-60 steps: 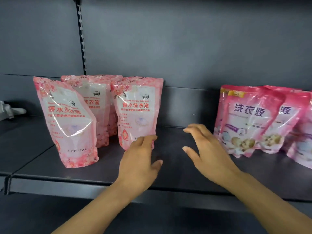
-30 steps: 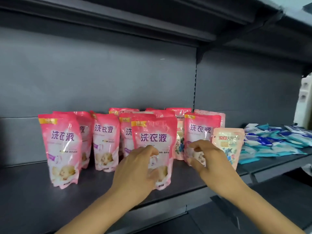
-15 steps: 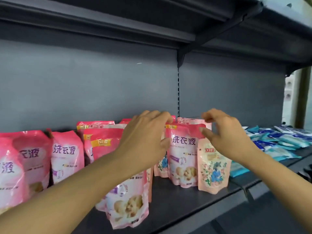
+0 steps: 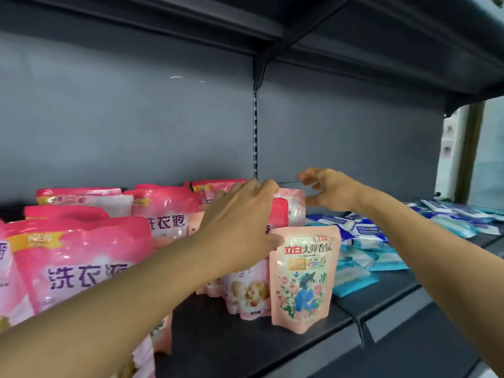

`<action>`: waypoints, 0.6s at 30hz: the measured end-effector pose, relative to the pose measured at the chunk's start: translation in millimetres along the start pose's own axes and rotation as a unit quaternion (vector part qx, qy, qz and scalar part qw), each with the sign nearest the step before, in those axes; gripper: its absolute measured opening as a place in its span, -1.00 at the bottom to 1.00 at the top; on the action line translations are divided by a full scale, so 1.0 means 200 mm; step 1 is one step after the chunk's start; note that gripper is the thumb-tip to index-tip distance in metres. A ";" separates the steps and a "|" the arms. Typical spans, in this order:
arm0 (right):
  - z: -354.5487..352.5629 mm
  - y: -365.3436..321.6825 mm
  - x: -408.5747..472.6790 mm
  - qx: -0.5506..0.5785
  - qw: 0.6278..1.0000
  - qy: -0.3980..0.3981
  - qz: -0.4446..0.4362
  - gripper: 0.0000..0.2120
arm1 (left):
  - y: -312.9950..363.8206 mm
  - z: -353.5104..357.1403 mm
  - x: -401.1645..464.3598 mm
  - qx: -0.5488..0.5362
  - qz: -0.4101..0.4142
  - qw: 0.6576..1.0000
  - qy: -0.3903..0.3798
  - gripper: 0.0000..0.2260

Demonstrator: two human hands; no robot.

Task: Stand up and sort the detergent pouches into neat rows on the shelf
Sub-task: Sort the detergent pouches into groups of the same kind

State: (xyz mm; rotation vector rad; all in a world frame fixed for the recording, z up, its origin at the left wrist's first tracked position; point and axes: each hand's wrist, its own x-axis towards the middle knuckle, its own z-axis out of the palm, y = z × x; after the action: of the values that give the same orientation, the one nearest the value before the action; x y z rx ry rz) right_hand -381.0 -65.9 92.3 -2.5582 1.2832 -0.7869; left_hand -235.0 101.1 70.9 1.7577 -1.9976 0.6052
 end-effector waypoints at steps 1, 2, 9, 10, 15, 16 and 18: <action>0.02 0.03 0.05 0.016 1.000 -0.014 0.002 -0.44 | 0.01 0.02 0.02 0.003 -0.010 1.000 0.001 -0.41; 0.04 0.05 0.09 0.030 0.999 -0.026 0.003 -0.44 | 0.01 0.04 0.04 0.004 -0.020 1.000 0.003 -0.38; 0.20 0.14 0.23 0.299 0.943 -0.139 0.053 -0.66 | 0.08 0.16 0.09 0.019 -0.074 0.997 -0.001 -0.31; 0.22 0.15 0.23 0.339 0.929 -0.141 0.056 -0.73 | 0.08 0.16 0.09 0.025 -0.079 0.997 0.002 -0.32; 0.25 0.17 0.23 0.476 0.871 -0.098 0.074 -0.80 | 0.10 0.16 0.09 0.059 -0.097 0.993 0.007 -0.34; 0.24 0.18 0.21 0.498 0.859 -0.086 0.081 -0.80 | 0.10 0.16 0.09 0.064 -0.101 0.993 0.007 -0.34; 0.19 0.19 0.18 0.523 0.846 -0.047 0.092 -0.84 | 0.11 0.16 0.09 0.074 -0.105 0.992 0.010 -0.36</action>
State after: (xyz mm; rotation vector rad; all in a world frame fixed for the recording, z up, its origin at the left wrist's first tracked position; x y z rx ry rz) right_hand -369.4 -120.1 58.6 -1.5372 0.7081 -0.9410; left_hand -259.5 70.5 52.7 2.0090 -1.7624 0.7142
